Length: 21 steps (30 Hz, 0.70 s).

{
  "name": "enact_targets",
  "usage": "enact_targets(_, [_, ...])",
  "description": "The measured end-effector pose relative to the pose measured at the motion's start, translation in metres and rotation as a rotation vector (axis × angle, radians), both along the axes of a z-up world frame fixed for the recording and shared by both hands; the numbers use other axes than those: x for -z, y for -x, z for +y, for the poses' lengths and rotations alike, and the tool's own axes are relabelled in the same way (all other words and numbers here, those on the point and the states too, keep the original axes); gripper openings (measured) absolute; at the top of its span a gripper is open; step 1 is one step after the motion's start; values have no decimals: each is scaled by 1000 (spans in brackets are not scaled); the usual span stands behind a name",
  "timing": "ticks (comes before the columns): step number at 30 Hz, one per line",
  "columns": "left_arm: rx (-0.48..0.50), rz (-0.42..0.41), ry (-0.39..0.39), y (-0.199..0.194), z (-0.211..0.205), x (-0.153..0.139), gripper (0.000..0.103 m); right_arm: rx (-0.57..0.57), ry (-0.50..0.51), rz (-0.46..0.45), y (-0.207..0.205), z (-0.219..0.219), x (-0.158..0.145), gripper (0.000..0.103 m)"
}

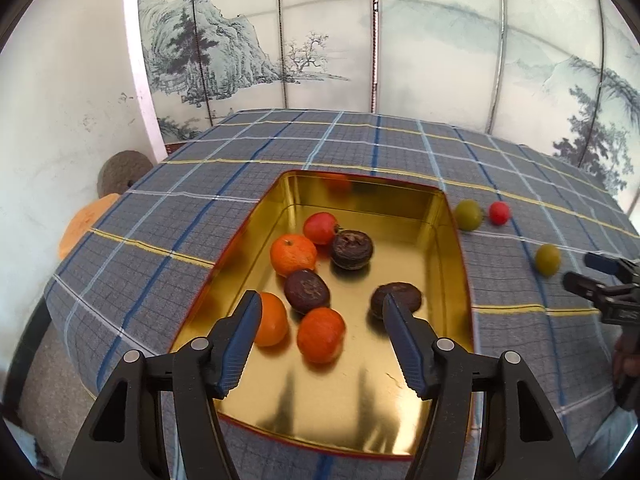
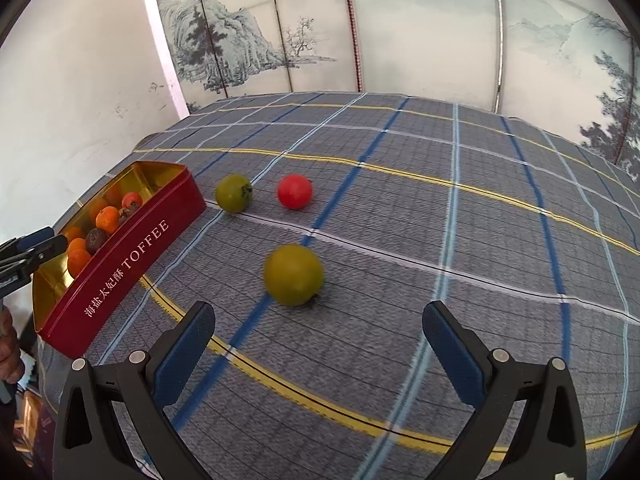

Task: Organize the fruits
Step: 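Carry the orange into the tin and open the left tool while the right tool reaches a yellow-green fruit, then grasp the yellow-green fruit with the right tool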

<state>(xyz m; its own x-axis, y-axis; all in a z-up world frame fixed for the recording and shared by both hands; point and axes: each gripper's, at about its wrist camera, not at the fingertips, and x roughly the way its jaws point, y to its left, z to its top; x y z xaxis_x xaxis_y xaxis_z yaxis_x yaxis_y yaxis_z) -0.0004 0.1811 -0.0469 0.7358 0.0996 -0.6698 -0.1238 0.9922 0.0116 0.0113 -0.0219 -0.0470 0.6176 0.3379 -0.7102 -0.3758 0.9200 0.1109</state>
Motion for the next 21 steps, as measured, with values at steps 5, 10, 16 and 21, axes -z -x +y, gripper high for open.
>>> enact_targets(5, [37, -5, -4, 7, -11, -5, 64, -14, 27, 4, -10, 12, 2, 103])
enact_targets(10, [61, -24, -3, 12, -19, -11, 64, -25, 42, 14, -23, 22, 5, 102])
enact_targets(16, [71, -39, 35, 14, -17, -17, 65, -59, 76, 73, -33, 33, 14, 49])
enact_targets(21, [57, -16, 70, 19, -4, -21, 65, -53, 41, 79, -30, 28, 11, 34])
